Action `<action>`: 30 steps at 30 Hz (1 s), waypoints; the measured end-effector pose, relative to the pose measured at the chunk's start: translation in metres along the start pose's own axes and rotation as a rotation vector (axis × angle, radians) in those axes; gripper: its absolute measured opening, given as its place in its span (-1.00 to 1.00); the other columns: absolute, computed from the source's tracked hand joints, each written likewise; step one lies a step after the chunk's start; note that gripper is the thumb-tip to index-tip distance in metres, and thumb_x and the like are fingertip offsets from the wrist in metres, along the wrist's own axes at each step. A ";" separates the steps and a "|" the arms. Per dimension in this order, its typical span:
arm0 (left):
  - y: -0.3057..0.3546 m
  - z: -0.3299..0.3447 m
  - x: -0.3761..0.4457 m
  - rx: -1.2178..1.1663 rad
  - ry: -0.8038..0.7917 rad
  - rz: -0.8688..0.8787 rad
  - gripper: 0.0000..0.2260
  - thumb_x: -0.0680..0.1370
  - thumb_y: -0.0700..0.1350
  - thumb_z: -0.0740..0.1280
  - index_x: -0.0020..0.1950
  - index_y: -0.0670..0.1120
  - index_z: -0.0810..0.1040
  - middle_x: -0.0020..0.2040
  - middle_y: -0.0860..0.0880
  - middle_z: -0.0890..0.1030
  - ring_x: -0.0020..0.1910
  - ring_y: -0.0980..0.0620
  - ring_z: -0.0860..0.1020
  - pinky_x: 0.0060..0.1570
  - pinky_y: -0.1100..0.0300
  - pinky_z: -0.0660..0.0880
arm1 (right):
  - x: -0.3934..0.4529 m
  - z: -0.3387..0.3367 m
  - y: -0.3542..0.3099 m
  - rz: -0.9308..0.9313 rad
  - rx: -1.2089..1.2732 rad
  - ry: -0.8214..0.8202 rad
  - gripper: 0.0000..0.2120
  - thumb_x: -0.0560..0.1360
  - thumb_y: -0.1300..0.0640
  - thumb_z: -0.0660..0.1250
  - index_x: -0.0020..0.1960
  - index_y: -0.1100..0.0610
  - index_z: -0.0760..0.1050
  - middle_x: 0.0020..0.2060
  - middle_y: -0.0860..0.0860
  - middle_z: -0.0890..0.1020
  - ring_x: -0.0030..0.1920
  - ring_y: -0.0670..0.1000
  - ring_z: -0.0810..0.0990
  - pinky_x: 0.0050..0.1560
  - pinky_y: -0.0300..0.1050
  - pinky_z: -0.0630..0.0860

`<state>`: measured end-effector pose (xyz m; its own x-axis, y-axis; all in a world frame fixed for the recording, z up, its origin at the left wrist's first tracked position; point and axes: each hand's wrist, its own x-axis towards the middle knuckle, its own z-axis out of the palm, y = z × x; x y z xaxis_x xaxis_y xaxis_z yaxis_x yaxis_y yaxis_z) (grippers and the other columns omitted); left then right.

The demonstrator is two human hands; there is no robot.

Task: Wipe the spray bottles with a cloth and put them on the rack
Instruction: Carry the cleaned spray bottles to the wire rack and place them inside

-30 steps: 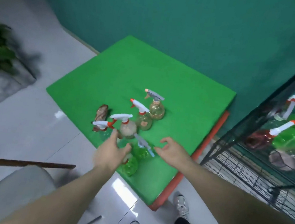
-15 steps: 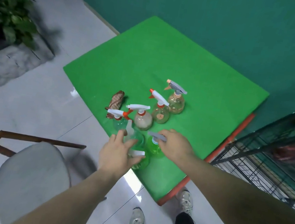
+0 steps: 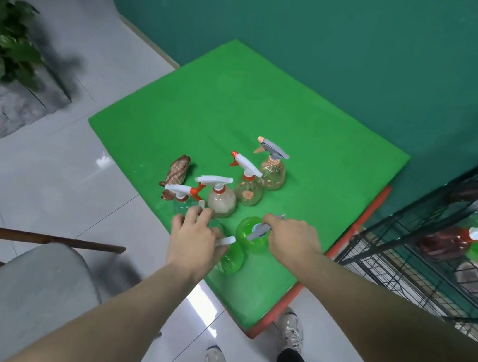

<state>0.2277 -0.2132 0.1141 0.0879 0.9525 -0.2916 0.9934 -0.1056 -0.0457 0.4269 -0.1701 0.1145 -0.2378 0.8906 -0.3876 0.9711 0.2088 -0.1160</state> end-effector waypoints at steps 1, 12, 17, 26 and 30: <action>0.001 -0.002 -0.001 0.008 0.041 0.031 -0.63 0.64 0.28 0.21 0.22 0.12 0.67 0.32 0.00 0.40 0.38 -0.10 0.29 0.28 -0.02 0.23 | -0.002 -0.001 0.002 0.028 0.048 -0.003 -0.73 0.65 0.16 0.10 0.28 -0.03 0.44 -0.21 0.01 0.63 -0.26 0.07 0.60 -0.30 -0.13 0.52; 0.069 -0.097 0.004 0.374 0.039 0.609 -0.73 0.74 -0.06 0.21 0.43 0.09 0.46 -0.32 0.05 0.37 -0.26 -0.05 0.52 -0.42 0.19 0.29 | -0.078 -0.045 0.063 0.270 0.265 0.238 -0.76 0.63 -0.05 0.22 0.20 0.02 0.52 -0.14 0.10 0.70 -0.12 0.17 0.67 -0.08 0.00 0.62; 0.141 -0.150 0.006 0.344 0.098 0.734 -0.73 0.73 -0.05 0.20 0.41 0.17 0.47 -0.18 0.01 0.55 -0.19 -0.11 0.58 -0.28 0.13 0.39 | -0.153 -0.070 0.116 0.481 0.388 0.405 -0.81 0.60 0.01 0.25 0.14 0.02 0.55 -0.14 0.12 0.69 -0.11 0.20 0.64 -0.07 -0.01 0.56; 0.318 -0.207 -0.024 0.245 0.180 1.079 -0.74 0.73 0.06 0.17 0.33 0.07 0.56 -0.03 -0.06 0.63 -0.05 -0.18 0.63 -0.15 0.11 0.48 | -0.307 -0.093 0.235 0.837 0.499 0.595 -0.81 0.58 0.04 0.26 0.15 0.00 0.58 -0.17 0.02 0.69 -0.12 0.08 0.62 -0.04 -0.07 0.57; 0.408 -0.219 -0.014 0.265 0.249 1.179 -0.81 0.69 -0.06 0.28 0.30 0.05 0.54 -0.15 -0.05 0.60 -0.15 -0.17 0.62 -0.11 0.01 0.60 | -0.345 -0.092 0.300 0.936 0.532 0.641 -0.80 0.58 0.07 0.29 0.16 -0.01 0.59 -0.15 0.01 0.69 -0.16 0.05 0.63 -0.14 -0.13 0.54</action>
<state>0.6485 -0.2076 0.3087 0.9605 0.2608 -0.0971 0.2538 -0.9641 -0.0787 0.8022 -0.3779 0.2975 0.7361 0.6765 -0.0235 0.5967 -0.6648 -0.4493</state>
